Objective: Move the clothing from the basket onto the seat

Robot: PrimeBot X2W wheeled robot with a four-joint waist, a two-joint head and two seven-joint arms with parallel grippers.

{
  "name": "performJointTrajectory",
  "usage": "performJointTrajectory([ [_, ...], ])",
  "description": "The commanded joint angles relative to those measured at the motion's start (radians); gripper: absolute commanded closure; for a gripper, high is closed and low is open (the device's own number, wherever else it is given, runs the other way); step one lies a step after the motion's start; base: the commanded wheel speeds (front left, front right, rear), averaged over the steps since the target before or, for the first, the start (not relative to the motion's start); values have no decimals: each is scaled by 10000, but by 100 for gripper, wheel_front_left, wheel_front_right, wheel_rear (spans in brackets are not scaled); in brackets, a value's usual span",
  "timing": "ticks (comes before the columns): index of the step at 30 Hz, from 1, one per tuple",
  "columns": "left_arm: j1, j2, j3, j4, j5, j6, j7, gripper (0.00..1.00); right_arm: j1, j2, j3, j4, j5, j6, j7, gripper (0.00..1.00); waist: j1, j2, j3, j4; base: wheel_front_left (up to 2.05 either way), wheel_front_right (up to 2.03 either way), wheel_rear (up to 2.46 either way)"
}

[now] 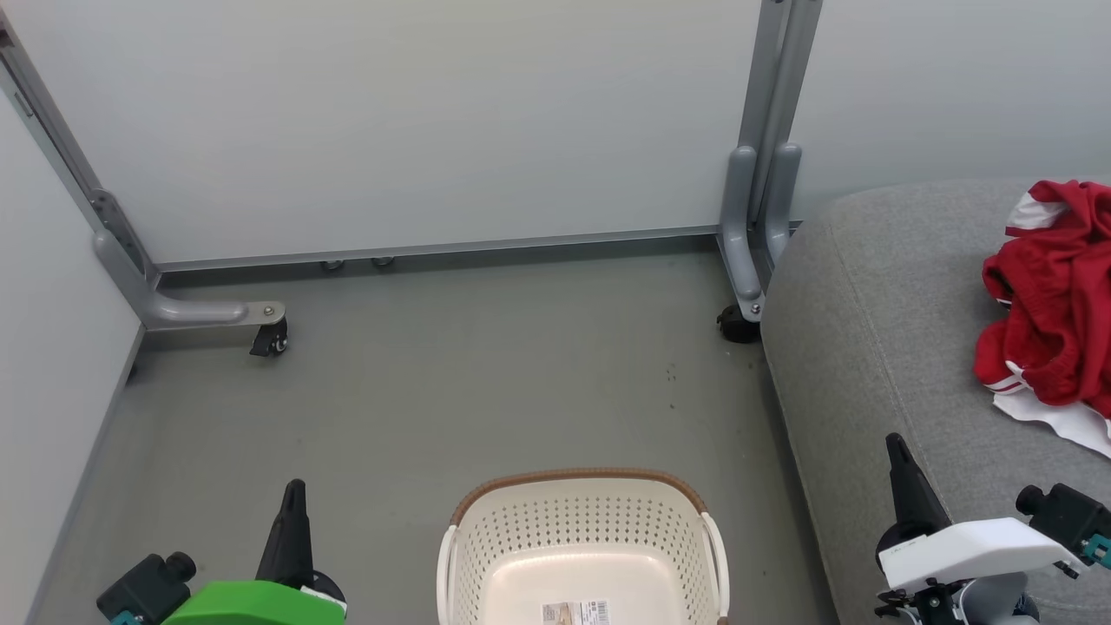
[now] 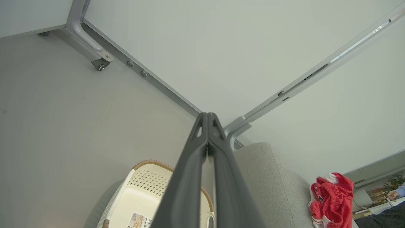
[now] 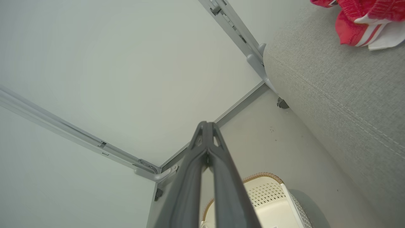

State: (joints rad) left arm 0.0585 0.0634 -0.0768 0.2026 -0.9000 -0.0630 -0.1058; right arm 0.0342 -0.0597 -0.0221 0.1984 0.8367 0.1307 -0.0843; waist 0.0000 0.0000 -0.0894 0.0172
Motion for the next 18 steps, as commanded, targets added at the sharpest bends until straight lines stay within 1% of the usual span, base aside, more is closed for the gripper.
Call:
performJointTrajectory([
  [1, -360, 87, 89, -65, -343, -86, 72, 100, -283, -23, -72, -64, 338, 1, 85, 100, 0, 0, 17, -4, 0, 0, 0],
  [18, -735, 99, 497, 54, -2239, -253, 573, 100, -605, 4, -303, 75, 2331, 2, 598, 100, 0, 0, 203, -38, 0, 0, 0],
])
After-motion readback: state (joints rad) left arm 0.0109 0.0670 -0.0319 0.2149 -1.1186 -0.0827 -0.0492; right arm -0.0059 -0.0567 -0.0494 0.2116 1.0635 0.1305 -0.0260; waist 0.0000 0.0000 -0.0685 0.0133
